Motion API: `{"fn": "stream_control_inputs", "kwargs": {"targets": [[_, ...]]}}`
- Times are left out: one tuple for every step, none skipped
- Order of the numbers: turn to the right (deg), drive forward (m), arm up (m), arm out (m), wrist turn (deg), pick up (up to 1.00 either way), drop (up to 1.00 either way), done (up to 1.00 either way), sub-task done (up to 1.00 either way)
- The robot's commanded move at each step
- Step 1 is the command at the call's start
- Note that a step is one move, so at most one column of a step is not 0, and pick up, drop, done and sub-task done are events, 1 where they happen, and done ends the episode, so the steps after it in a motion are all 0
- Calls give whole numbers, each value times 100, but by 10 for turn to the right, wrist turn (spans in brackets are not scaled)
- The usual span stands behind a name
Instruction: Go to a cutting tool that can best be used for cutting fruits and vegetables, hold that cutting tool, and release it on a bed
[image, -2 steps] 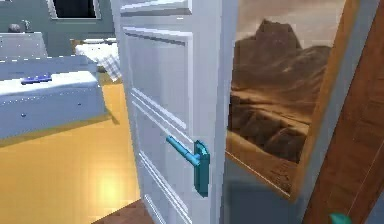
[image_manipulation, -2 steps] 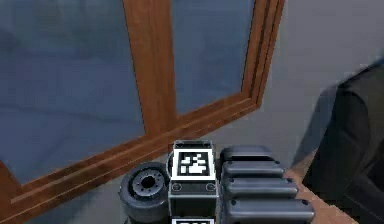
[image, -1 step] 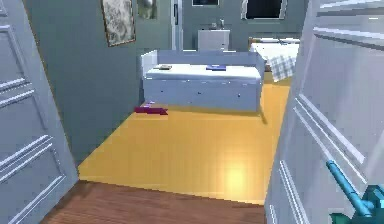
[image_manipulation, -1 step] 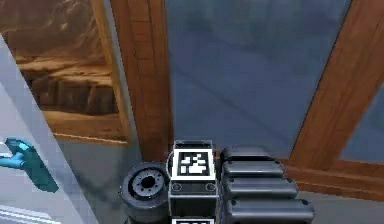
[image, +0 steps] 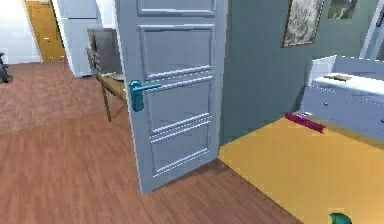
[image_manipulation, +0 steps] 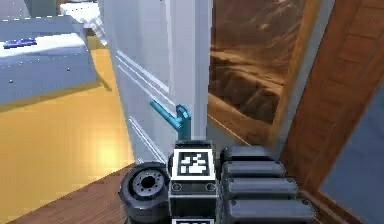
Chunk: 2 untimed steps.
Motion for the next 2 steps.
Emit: {"fn": "stream_control_inputs", "kwargs": {"targets": [[0,90,0,0,0,0,0,0,0],[450,0,0,0,0,0,0,0,0]]}}
